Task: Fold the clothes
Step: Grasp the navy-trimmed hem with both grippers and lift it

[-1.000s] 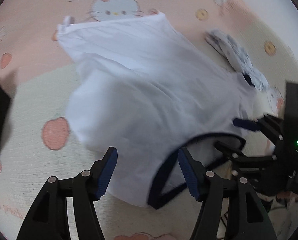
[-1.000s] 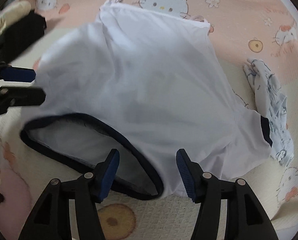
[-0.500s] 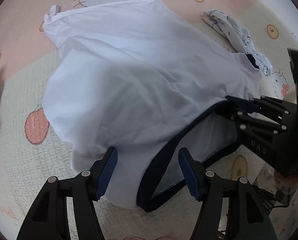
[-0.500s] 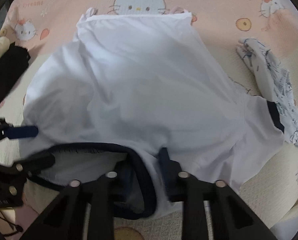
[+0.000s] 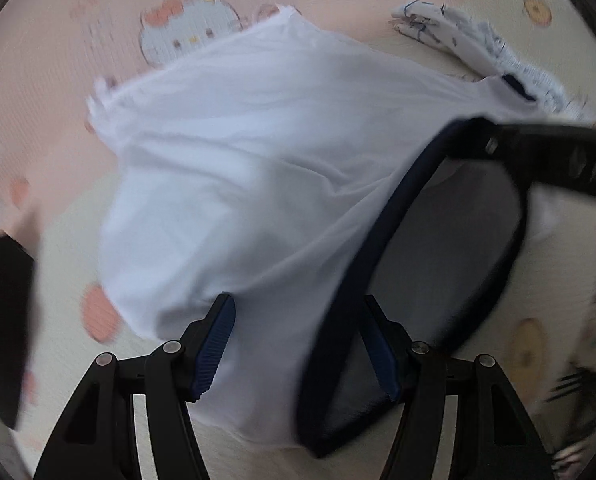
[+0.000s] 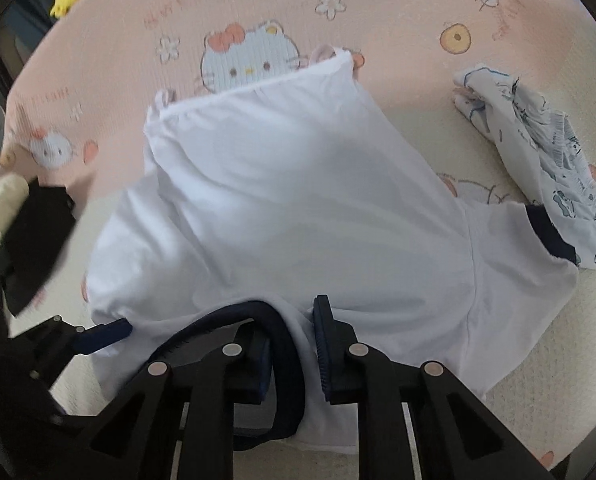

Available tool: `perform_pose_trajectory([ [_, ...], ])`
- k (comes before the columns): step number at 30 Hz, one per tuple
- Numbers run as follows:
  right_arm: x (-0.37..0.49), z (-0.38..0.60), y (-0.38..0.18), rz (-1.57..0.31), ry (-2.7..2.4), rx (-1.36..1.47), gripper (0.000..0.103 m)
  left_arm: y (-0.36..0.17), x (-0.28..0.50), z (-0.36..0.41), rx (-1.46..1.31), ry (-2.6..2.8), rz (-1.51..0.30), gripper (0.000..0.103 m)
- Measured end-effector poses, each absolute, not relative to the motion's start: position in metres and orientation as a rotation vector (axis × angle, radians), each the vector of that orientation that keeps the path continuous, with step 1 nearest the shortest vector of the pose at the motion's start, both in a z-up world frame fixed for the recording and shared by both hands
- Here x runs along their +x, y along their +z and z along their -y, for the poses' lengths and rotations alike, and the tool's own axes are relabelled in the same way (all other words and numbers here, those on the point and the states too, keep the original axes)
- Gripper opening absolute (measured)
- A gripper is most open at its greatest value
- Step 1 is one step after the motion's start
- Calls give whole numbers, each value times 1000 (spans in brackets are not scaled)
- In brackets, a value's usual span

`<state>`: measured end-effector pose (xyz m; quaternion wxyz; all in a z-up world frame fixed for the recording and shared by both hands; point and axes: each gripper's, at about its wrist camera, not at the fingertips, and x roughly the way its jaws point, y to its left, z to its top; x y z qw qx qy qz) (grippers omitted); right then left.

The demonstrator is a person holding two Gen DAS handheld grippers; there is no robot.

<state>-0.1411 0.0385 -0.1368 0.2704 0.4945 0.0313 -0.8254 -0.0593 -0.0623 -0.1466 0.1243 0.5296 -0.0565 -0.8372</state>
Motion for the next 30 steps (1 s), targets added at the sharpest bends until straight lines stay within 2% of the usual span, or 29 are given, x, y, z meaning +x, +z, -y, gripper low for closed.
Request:
perform_pose_trajectory([
  [1, -138, -46, -132, -73, -2227, 1323, 17, -145, -58, 62, 1511, -2434, 221, 59],
  [3, -141, -47, -129, -53, -2233, 1315, 17, -142, -55, 64, 1464, -2424, 298, 42],
  [4, -143, -46, -127, -42, -2234, 1312, 17, -141, -54, 66, 1456, -2422, 314, 29],
  [8, -148, -40, -123, 28, -2223, 1297, 17, -140, -63, 89, 1466, -2400, 125, 14],
  [11, -146, -34, -116, 41, -2213, 1273, 17, -130, -60, 112, 1456, -2429, -102, 12],
  [14, -145, -24, -110, 12, -2225, 1246, 17, -119, -63, 128, 1414, -2440, -242, 11],
  [21, -150, -5, -95, -5, -2251, 1181, 17, -112, -67, 135, 1347, -2402, -103, 11],
  [28, -160, 5, -102, -5, -2215, 1258, 17, -117, -66, 143, 1365, -2386, -179, 12],
  [29, -159, 6, -104, -25, -2212, 1265, 18, -118, -64, 145, 1366, -2395, -210, 11],
  [30, -157, 8, -106, -45, -2209, 1270, 30, -118, -62, 146, 1366, -2405, -246, 11],
])
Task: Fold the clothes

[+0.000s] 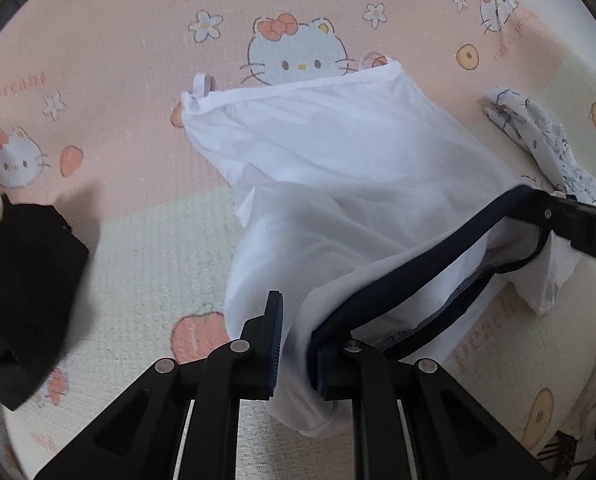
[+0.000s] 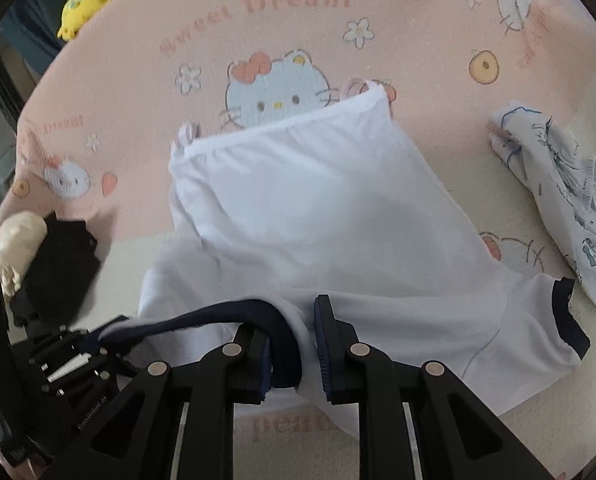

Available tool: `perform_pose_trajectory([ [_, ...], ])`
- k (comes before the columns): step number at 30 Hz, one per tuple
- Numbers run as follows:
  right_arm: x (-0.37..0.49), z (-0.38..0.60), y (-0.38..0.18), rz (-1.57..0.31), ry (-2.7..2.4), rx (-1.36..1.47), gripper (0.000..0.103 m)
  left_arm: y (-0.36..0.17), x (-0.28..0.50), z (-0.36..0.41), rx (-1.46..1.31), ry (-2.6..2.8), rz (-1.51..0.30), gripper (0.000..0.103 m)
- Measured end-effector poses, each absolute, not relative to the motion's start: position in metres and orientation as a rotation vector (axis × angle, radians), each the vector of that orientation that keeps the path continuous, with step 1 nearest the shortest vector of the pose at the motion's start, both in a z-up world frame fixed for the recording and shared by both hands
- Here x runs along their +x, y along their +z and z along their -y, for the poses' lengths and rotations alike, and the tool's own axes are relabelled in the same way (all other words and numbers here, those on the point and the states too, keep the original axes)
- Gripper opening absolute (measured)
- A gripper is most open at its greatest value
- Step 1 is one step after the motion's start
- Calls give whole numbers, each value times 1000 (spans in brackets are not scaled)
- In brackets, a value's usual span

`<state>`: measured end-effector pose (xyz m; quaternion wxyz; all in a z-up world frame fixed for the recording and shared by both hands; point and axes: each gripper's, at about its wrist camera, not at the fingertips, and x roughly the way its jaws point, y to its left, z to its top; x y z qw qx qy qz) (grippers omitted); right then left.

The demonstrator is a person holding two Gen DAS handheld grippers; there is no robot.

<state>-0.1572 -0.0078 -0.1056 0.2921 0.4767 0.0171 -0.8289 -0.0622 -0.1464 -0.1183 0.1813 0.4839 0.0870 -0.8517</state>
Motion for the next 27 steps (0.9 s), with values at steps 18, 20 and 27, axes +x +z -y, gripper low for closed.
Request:
perform_pose_trajectory([
  [18, -106, -11, -85, 71, -2115, 1211, 53, -129, -51, 163, 1378, -2425, -506, 12],
  [20, -100, -10, -79, 84, -2084, 1158, 53, -131, -51, 162, 1383, -2423, -511, 12],
  [27, -96, 21, -100, -24, -1972, 1214, 19, -131, -52, 162, 1401, -2419, -502, 12],
])
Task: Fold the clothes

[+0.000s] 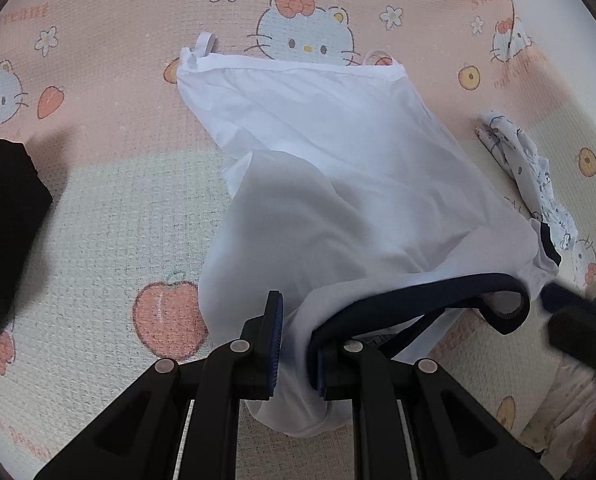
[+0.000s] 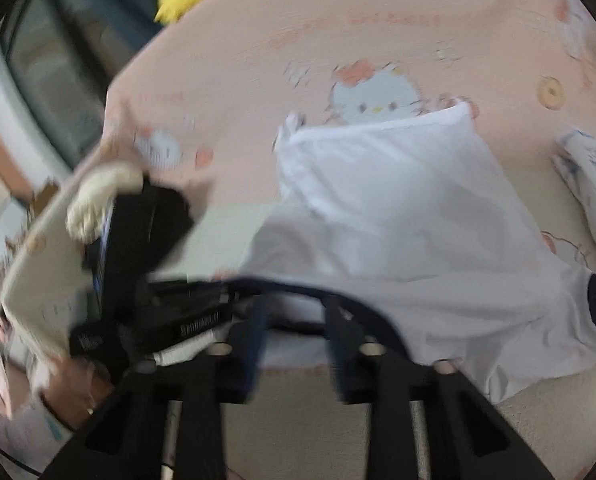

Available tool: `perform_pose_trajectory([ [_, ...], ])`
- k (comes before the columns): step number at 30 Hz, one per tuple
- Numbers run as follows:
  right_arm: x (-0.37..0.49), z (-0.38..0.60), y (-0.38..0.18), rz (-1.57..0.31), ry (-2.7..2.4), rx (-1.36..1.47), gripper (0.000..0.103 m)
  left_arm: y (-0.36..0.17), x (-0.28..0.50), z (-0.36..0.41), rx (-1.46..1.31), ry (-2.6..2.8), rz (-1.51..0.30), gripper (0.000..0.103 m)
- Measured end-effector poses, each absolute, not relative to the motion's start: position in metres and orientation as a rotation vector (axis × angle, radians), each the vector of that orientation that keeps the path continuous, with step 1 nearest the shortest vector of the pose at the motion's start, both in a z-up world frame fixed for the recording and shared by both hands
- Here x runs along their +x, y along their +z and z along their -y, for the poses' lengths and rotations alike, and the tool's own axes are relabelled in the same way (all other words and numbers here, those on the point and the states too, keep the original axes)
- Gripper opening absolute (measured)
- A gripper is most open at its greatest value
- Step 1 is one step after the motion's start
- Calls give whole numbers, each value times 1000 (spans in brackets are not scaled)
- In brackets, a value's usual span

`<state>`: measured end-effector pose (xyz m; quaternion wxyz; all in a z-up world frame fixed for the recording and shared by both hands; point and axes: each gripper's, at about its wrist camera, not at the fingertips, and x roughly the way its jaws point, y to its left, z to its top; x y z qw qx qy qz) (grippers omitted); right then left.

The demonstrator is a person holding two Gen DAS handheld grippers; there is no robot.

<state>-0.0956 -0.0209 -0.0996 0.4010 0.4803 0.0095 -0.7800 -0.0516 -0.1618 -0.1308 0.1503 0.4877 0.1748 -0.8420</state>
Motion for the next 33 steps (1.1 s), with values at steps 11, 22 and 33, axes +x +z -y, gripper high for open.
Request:
perform_pose_trajectory([
  [11, -102, 71, -137, -244, -1870, 1326, 16, -122, -43, 155, 1356, -2442, -554, 11],
  [22, -126, 68, -162, -157, -1764, 1478, 34, -114, -32, 152, 1317, -2515, -560, 11],
  [33, -127, 88, -161, -96, -1773, 1369, 33, -124, -30, 159, 1411, -2534, -729, 12],
])
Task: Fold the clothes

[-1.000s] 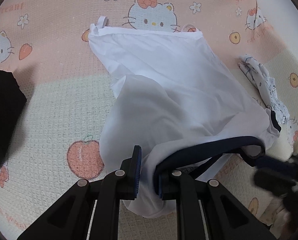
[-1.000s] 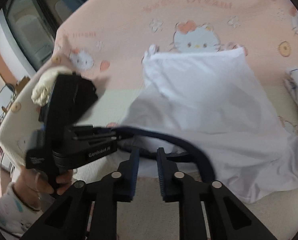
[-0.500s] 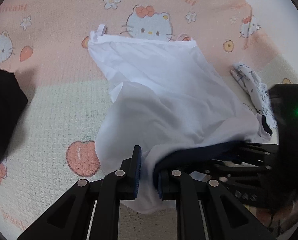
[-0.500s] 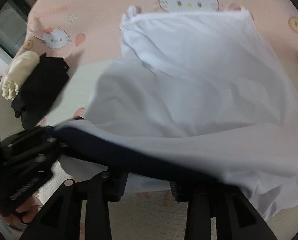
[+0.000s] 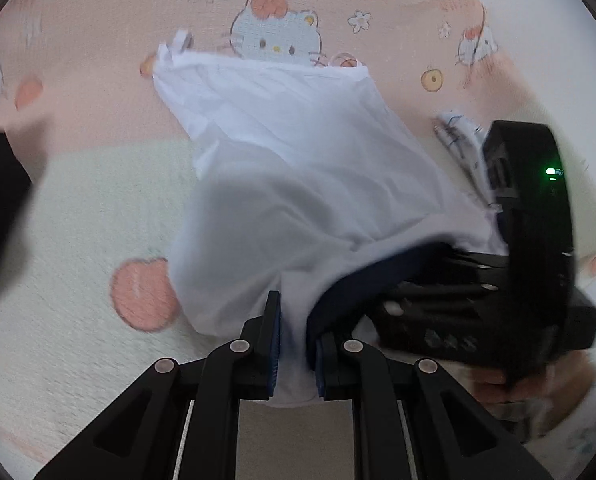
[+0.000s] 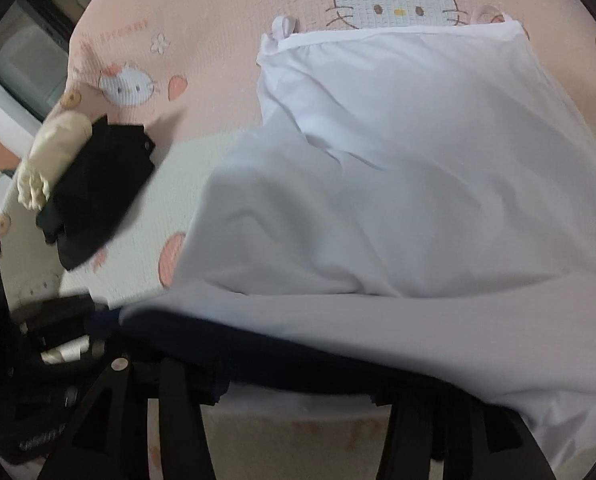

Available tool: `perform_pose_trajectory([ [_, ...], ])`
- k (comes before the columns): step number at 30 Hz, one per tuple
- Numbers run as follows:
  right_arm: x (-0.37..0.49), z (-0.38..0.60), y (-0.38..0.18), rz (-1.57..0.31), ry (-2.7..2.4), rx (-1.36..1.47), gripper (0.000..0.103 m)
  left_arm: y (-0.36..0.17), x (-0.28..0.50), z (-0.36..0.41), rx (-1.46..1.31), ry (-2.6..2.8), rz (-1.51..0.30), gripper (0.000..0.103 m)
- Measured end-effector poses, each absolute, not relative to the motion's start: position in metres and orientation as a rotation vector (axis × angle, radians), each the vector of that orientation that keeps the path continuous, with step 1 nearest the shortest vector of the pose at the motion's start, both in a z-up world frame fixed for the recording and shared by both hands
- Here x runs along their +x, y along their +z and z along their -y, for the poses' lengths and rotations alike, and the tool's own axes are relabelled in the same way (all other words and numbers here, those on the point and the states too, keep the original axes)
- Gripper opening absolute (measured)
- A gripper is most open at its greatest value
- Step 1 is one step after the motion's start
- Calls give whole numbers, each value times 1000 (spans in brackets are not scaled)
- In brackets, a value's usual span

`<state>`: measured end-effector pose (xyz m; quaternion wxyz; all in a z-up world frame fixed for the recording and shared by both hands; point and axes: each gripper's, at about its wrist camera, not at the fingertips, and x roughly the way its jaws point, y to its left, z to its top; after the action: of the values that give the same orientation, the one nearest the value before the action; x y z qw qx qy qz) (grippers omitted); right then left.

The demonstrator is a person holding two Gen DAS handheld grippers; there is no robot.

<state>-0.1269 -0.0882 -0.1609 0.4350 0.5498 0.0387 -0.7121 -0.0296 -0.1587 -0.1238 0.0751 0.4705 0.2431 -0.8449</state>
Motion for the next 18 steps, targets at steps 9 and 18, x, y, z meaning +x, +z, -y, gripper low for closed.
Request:
perform_pose_trajectory([
  [9, -148, 88, -126, 142, -1689, 1306, 18, -114, -31, 170, 1357, -2517, -732, 48],
  [18, -155, 101, -122, 110, -1686, 1303, 18, -125, -65, 161, 1463, -2471, -518, 50],
])
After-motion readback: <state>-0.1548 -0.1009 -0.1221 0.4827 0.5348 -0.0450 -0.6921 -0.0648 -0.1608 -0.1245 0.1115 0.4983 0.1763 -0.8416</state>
